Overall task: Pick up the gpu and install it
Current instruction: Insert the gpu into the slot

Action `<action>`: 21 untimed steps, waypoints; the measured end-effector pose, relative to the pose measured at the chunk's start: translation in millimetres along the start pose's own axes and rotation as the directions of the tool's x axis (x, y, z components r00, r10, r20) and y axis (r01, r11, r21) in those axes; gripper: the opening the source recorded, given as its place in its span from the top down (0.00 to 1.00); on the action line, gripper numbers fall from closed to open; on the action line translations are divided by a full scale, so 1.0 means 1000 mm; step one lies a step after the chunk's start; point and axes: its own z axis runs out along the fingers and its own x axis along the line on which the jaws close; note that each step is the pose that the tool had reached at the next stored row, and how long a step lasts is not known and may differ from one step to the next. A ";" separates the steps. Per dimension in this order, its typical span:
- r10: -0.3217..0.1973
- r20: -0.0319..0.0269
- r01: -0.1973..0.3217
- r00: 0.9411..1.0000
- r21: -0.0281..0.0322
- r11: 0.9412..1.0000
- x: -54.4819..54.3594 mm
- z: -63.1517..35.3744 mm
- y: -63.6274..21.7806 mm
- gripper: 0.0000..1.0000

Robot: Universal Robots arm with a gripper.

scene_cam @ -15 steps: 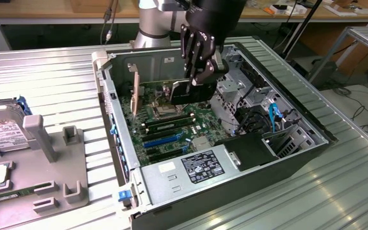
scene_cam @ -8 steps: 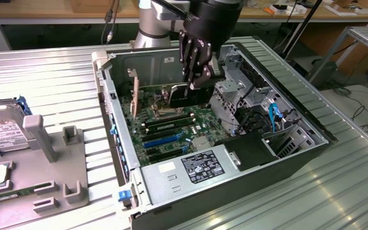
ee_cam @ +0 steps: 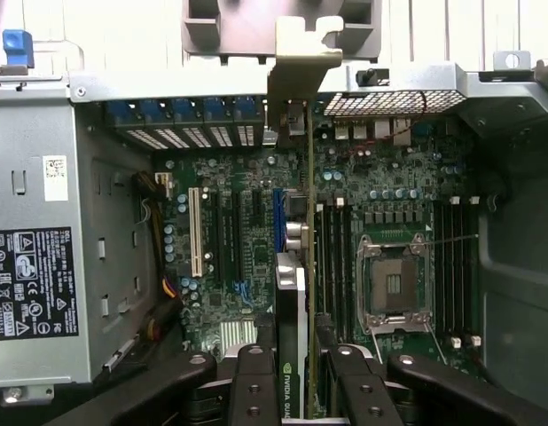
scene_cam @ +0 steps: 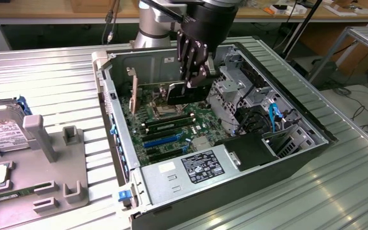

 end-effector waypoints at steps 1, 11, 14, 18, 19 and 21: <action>0.000 0.000 0.000 1.000 0.000 1.000 0.000 0.0017 0.0000 0.73; 0.000 0.000 0.000 1.000 0.000 1.000 0.000 0.0210 -0.0008 0.73; 0.000 0.000 0.000 1.000 0.000 1.000 0.000 0.0289 -0.0011 0.73; 0.000 0.002 0.000 1.000 0.000 1.000 0.000 0.0353 -0.0013 0.73; 0.000 0.003 0.000 1.000 0.000 1.000 0.000 0.0365 -0.0013 0.73; 0.000 0.005 0.000 1.000 0.000 1.000 0.000 0.0380 -0.0014 0.73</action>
